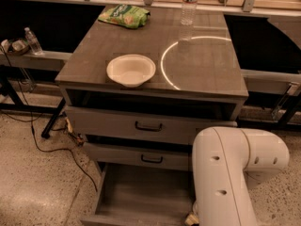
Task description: Open bottom drawer
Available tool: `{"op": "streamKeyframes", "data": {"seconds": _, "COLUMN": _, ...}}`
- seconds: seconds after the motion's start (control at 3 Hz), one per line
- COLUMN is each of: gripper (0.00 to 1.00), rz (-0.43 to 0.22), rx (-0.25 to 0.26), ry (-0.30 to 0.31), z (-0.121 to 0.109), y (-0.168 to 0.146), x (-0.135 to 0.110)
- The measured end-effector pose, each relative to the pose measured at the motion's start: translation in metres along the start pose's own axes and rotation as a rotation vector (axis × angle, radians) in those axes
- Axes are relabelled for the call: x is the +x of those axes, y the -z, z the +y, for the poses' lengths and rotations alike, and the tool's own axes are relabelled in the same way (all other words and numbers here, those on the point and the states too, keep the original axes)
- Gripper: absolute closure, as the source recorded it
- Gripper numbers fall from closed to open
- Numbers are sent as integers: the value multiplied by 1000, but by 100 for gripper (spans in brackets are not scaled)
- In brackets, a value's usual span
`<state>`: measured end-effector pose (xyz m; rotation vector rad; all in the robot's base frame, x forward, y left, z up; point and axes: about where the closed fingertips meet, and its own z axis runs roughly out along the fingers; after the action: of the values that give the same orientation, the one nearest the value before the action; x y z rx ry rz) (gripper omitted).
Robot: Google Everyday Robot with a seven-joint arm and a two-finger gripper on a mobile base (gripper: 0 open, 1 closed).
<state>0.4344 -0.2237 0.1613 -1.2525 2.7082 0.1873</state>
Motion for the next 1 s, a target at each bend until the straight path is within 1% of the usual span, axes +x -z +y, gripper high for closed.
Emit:
{"op": "streamKeyframes", "data": {"seconds": 0.67, "gripper": 0, "rz": 0, "rx": 0, "ry": 0, "z": 1, "y": -1, "x": -6}}
{"op": "streamKeyframes", "data": {"seconds": 1.0, "gripper": 13, "rz": 0, "rx": 0, "ry": 1, "z": 2, "y": -2, "x": -9}}
